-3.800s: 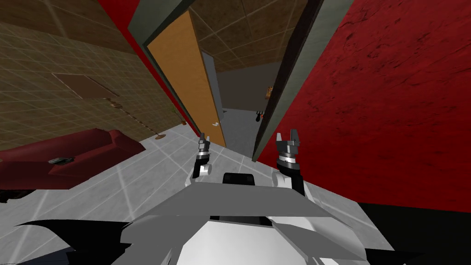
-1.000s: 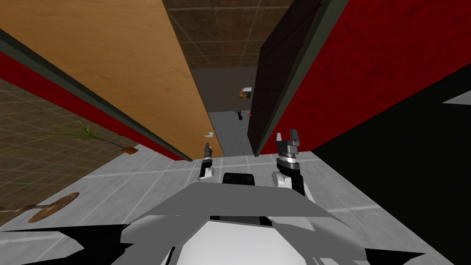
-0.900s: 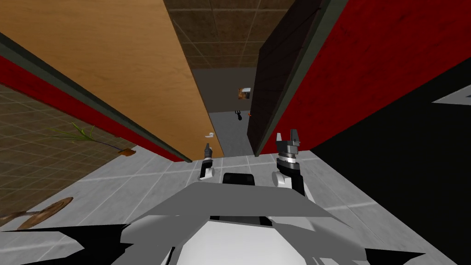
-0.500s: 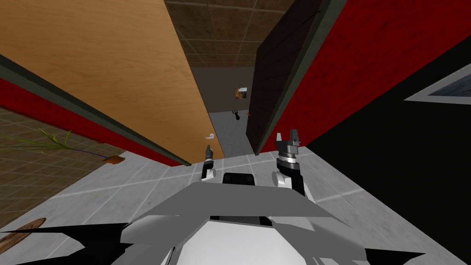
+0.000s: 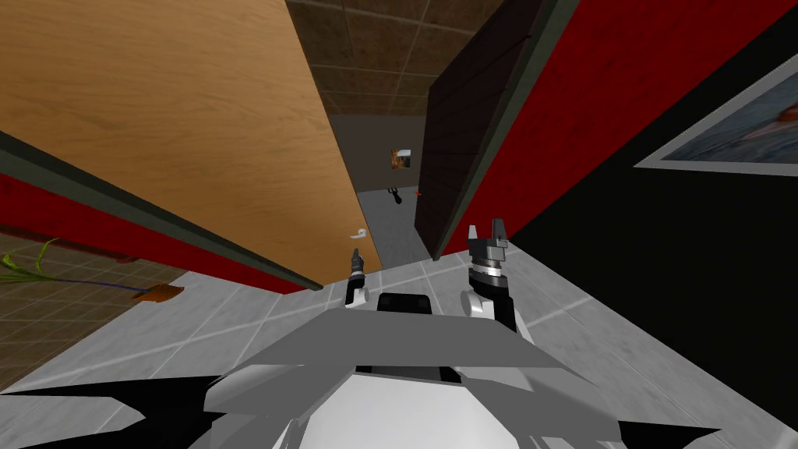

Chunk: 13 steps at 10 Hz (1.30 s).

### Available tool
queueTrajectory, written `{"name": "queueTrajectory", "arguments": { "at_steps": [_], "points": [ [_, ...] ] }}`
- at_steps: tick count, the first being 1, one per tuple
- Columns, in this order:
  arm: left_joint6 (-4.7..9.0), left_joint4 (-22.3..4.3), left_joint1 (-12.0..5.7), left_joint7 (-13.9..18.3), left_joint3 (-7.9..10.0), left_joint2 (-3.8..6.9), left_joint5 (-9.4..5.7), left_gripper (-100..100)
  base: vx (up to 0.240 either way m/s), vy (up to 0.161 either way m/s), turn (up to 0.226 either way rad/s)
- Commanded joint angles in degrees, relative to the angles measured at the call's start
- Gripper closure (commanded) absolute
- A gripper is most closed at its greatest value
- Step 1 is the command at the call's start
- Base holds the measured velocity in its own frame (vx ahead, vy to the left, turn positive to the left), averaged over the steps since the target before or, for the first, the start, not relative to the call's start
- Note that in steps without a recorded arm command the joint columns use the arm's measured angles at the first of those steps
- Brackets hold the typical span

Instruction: Push the door open

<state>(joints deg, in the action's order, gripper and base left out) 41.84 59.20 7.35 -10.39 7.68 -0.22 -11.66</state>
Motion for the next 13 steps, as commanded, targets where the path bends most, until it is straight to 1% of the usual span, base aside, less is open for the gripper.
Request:
{"name": "queueTrajectory", "arguments": {
  "at_steps": [1, 4, 6, 7, 8, 9, 11, 13],
  "points": [
    [0.32, -1.7, -0.68, -0.1, 0.26, -0.39, -0.21, -100, -0.023, 0.166, -0.092],
    [0.77, -4.5, -1.45, -0.4, 0.68, -1.91, -0.57, -100, -0.020, 0.140, -0.126],
    [0.90, -5.3, -1.67, -0.5, 0.80, -2.43, -0.68, -100, -0.013, 0.108, -0.069],
    [0.32, -4.1, -1.09, -0.6, 0.68, -2.36, -0.60, -100, -0.002, 0.038, -0.010],
    [0.46, -4.4, -1.27, -0.5, 0.83, -0.65, -0.67, -100, 0.079, 0.045, -0.014],
    [0.54, -4.6, -1.37, -0.4, 0.92, 0.07, -0.70, -100, 0.144, 0.078, -0.018],
    [0.71, -5.0, -1.61, -0.3, 1.12, 1.18, -0.78, -100, 0.188, 0.058, -0.020],
    [0.91, -5.5, -1.88, -0.1, 1.35, 1.54, -0.87, -100, 0.214, 0.050, -0.017]
  ]
}}
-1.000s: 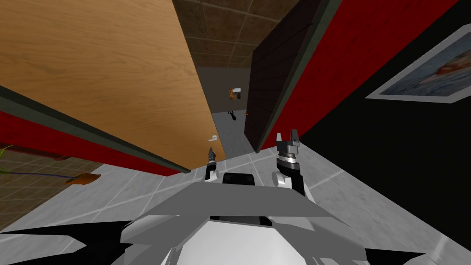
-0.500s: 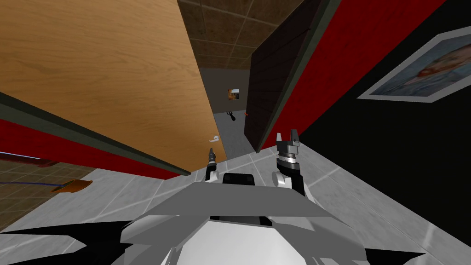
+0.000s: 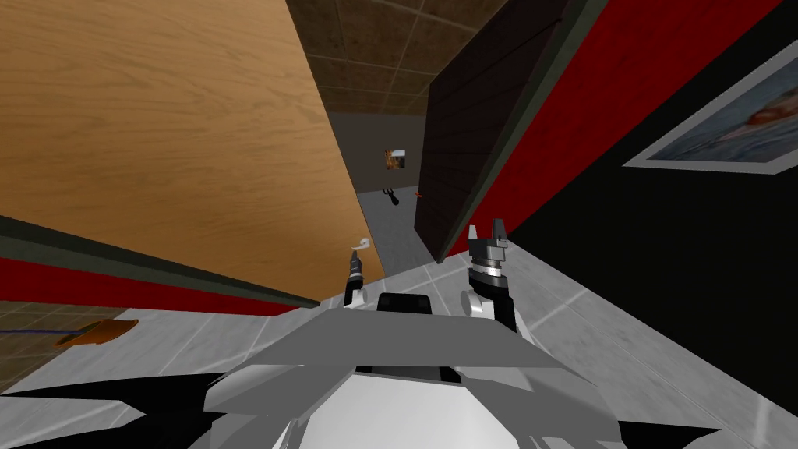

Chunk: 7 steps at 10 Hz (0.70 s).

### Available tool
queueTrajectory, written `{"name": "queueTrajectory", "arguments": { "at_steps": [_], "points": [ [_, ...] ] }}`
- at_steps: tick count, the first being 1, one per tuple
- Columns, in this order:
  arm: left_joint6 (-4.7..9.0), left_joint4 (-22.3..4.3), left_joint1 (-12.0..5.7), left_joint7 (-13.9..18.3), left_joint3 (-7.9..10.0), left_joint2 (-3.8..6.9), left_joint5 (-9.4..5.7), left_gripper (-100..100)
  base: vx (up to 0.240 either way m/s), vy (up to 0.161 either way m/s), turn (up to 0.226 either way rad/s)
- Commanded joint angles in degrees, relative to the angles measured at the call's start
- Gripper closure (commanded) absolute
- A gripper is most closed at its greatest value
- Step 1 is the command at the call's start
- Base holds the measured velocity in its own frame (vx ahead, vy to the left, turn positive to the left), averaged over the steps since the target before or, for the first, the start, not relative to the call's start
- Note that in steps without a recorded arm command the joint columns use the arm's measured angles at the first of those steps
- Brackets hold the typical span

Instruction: Push the door open

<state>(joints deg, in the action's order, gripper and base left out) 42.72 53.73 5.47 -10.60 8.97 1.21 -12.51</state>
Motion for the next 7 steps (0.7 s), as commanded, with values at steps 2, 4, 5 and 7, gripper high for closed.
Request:
{"name": "queueTrajectory", "arguments": {
  "at_steps": [2, 4, 5, 7],
  "points": [
    [0.21, -0.5, -0.26, 0.2, 0.28, -0.36, -0.11, -100, 0.185, 0.053, -0.015],
    [0.40, -0.9, -0.51, 0.4, 0.50, -1.78, -0.20, -100, 0.185, 0.066, -0.019],
    [0.49, -1.1, -0.63, 0.5, 0.60, -2.81, -0.24, -100, 0.164, 0.075, -0.019],
    [0.12, -0.4, -0.30, 0.4, 0.51, -2.25, -0.20, 100, 0.030, 0.015, -0.001]
  ]
}}
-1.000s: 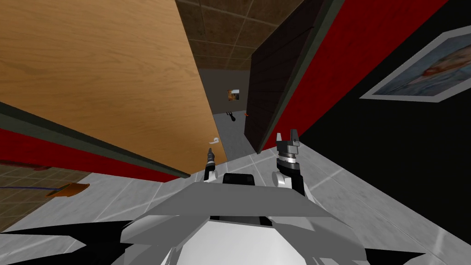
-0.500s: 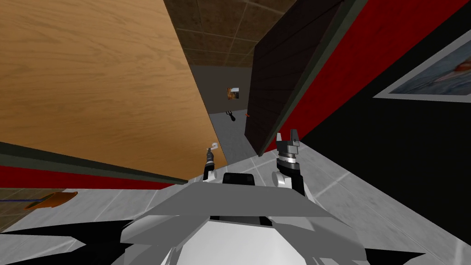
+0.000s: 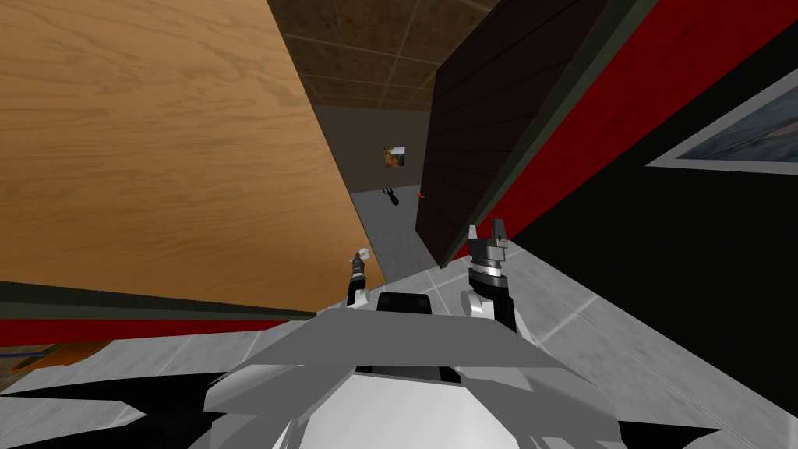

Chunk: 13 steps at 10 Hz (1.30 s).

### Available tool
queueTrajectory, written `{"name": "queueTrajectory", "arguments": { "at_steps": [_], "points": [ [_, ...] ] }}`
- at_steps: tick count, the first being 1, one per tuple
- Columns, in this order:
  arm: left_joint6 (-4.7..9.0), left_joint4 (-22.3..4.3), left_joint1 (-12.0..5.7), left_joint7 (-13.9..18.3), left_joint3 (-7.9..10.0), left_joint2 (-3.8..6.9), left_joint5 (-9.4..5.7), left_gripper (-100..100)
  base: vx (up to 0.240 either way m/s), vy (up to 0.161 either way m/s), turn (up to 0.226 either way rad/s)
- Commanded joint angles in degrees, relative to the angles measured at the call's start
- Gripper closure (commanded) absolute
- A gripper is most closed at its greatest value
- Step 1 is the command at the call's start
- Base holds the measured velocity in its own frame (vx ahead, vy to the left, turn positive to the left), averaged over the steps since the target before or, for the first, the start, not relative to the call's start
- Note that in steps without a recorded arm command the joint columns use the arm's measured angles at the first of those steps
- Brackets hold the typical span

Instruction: Push the door open

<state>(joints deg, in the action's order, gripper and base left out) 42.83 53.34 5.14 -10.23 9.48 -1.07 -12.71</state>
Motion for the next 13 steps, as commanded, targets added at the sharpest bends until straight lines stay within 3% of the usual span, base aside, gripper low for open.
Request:
{"name": "queueTrajectory", "arguments": {
  "at_steps": [1, 5, 6, 13],
  "points": [
    [0.01, 0.0, 0.03, 0.0, 0.00, 0.02, 0.00, 100, -0.026, -0.014, 0.002],
    [0.01, 0.0, 0.03, 0.0, 0.00, 0.02, 0.00, 100, -0.011, -0.005, 0.000],
    [0.00, 0.0, 0.47, -0.7, 1.25, 1.10, -1.20, 100, 0.110, 0.002, -0.066],
    [0.73, 0.9, 1.58, -3.0, 6.10, 3.47, -5.87, 100, 0.186, 0.016, -0.046]
  ]
}}
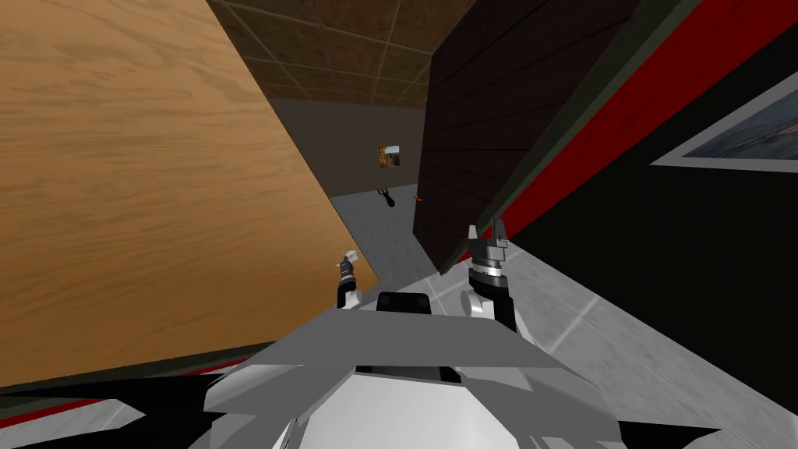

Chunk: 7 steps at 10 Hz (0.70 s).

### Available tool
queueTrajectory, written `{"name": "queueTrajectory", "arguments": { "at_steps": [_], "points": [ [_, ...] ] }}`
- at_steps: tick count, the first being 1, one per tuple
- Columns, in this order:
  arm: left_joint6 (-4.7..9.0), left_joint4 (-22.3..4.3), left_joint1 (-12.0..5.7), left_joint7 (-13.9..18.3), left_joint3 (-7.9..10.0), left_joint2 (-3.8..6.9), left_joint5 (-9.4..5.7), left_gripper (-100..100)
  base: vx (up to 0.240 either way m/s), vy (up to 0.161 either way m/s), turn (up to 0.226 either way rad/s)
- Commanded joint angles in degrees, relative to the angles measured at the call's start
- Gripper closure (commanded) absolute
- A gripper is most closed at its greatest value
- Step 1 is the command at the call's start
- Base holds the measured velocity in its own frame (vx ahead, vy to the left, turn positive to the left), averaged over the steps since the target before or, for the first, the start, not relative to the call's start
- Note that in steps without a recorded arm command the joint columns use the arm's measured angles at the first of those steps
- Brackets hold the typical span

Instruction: Push the door open

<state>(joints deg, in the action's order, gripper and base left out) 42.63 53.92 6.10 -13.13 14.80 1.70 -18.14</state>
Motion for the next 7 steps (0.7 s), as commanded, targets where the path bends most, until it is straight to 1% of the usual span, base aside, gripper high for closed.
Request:
{"name": "queueTrajectory", "arguments": {
  "at_steps": [1, 2, 3, 7],
  "points": [
    [1.08, 0.5, 0.85, -0.6, 1.79, 0.98, -1.41, 100, 0.170, 0.016, -0.052],
    [1.16, 0.6, 0.98, -0.9, 2.33, 1.07, -1.93, 100, 0.138, 0.018, -0.041],
    [1.32, 0.7, 1.22, -1.4, 3.40, 1.23, -2.96, 100, 0.127, 0.027, -0.051],
    [1.64, 1.1, 1.73, -2.5, 5.61, 1.33, -5.08, 100, 0.115, 0.015, -0.032]
  ]
}}
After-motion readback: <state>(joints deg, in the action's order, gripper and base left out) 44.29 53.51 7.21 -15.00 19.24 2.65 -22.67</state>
